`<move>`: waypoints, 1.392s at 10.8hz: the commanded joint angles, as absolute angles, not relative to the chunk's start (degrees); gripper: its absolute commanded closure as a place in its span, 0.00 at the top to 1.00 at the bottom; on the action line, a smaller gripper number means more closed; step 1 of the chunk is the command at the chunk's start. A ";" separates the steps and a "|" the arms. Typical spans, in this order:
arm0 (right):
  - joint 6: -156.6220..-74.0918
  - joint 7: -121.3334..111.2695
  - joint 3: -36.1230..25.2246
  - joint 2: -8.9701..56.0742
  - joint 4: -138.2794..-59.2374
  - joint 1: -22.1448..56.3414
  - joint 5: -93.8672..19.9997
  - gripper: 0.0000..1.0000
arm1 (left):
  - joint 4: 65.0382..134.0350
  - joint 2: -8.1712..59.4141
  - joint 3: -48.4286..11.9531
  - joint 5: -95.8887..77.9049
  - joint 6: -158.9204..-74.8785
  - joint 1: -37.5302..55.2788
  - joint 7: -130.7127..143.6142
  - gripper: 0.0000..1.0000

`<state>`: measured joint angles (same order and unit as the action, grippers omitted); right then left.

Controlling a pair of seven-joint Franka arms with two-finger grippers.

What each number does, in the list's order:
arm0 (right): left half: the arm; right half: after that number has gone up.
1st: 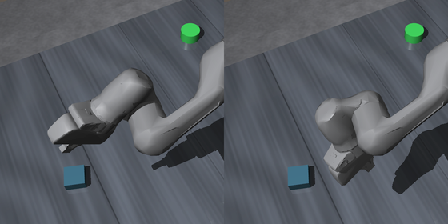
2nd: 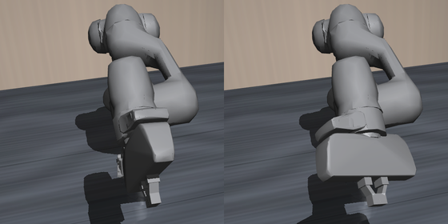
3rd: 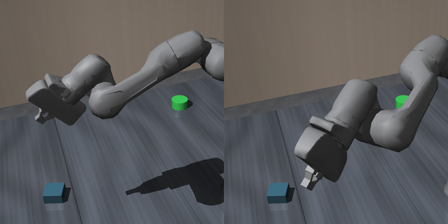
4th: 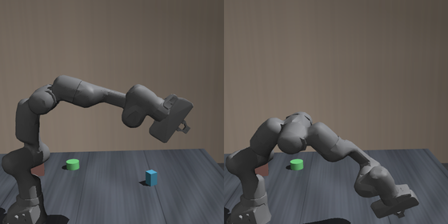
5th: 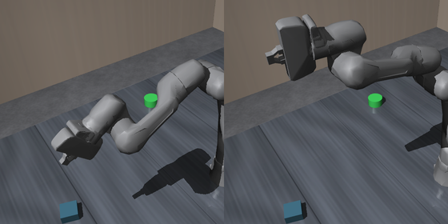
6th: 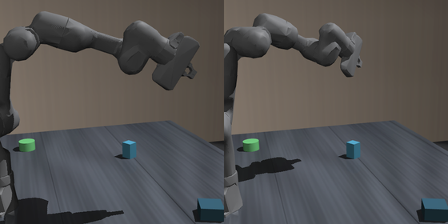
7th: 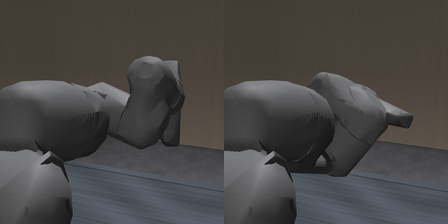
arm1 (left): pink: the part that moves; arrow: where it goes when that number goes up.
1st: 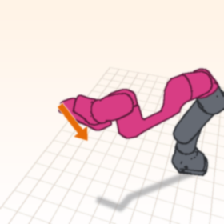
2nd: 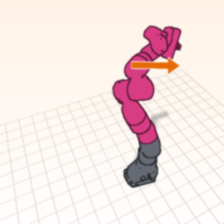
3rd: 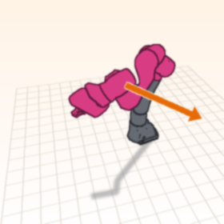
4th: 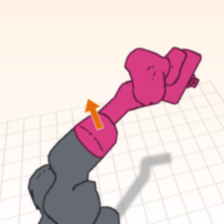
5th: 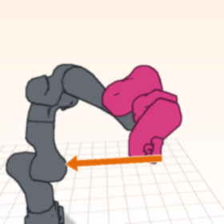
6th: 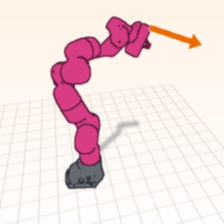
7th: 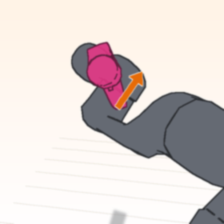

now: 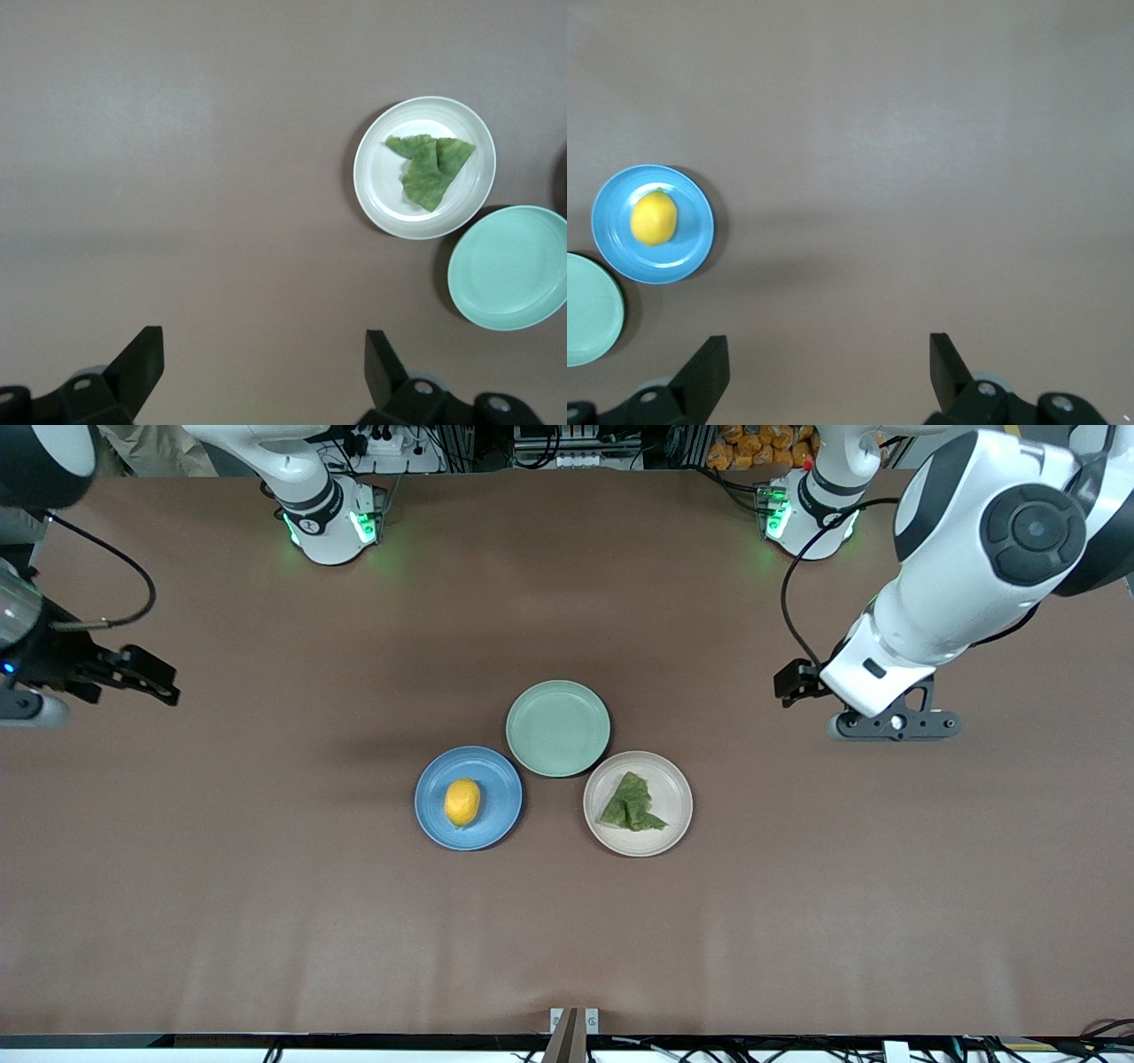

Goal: Pick lemon and lettuce from blue and beige plates
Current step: 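Lower the left gripper to the lettuce while the right gripper reaches the lemon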

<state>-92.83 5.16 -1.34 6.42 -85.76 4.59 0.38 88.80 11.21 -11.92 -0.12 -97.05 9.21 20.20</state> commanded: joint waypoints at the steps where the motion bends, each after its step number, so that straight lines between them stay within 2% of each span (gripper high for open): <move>1: -95.34 5.27 -1.49 9.49 -84.46 5.44 -0.62 1.00 | 86.49 14.31 -11.95 -1.67 -98.87 9.84 21.09 1.00; 6: -96.85 5.10 -1.49 17.48 -84.29 5.89 -0.70 1.00 | 85.08 20.91 -11.87 3.84 -106.68 16.60 26.00 1.00; 8: -98.17 5.62 -1.49 18.89 -84.29 6.41 -0.79 1.00 | 84.12 26.25 -11.78 3.78 -109.93 17.58 31.18 1.00; 12: -103.61 14.89 -1.58 22.49 -84.46 7.29 -9.12 1.00 | 83.76 33.90 -11.95 3.43 -123.54 19.59 36.03 1.00; 15: -108.00 23.01 -1.58 25.65 -84.46 10.62 -9.32 1.00 | 83.76 40.41 -10.12 3.96 -136.11 24.06 36.39 1.00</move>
<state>-106.59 19.17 -1.28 23.62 -85.74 9.03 -8.11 85.87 37.09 -11.70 2.44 -132.23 21.24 34.62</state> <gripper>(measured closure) 0.000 0.000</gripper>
